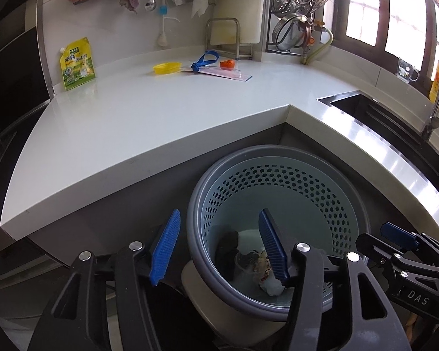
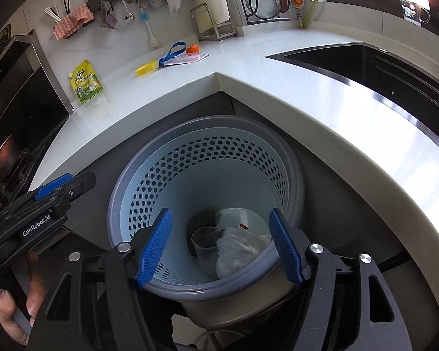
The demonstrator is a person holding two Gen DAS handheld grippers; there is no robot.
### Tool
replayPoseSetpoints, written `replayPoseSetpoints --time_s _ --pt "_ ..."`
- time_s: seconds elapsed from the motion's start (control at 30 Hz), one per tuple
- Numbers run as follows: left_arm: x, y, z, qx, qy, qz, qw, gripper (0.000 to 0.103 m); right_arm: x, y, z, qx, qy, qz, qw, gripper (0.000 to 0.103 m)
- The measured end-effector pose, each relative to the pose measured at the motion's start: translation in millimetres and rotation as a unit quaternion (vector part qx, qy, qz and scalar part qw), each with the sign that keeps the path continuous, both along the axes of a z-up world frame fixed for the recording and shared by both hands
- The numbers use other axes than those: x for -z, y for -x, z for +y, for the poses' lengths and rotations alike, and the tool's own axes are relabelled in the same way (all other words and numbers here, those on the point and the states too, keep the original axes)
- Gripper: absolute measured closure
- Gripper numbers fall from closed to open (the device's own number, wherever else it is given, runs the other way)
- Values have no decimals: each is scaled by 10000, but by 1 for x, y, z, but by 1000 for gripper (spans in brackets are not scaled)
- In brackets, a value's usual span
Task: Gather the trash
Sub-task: 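Move both open tools back to the strap and orange peel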
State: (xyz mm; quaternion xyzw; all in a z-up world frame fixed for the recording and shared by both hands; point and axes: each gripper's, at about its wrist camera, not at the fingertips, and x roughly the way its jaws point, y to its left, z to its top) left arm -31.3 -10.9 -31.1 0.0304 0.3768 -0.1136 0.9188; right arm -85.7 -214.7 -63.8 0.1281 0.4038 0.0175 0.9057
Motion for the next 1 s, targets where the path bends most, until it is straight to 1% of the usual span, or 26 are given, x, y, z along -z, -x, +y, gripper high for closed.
replayPoseSetpoints --time_s 0.07,0.13,0.33,0.43,0.63,0.77,1.0 --pt "-1 1 1 -20 -6 -24 10000 42 -1 0 0 -17 -26 -6 10000 37" --pt "-3 2 3 -58 31 -74 10000 28 -2 1 1 -30 -22 -23 10000 37" --pt "-12 8 8 -135 94 -261 9995 9 -3 1 2 -43 -5 -75 10000 37" --pt "-14 8 10 -169 108 -269 9994 7 -3 1 2 -41 -10 -94 9999 37" --pt "-16 5 16 -219 204 -269 9992 7 -7 2 1 -49 -29 -167 9998 37" --pt "-20 3 19 -251 223 -362 9988 7 -12 1 1 -65 -17 -259 9996 36" --pt "-31 -11 26 -334 204 -472 9981 6 -24 -16 2 -121 44 -405 9991 36"
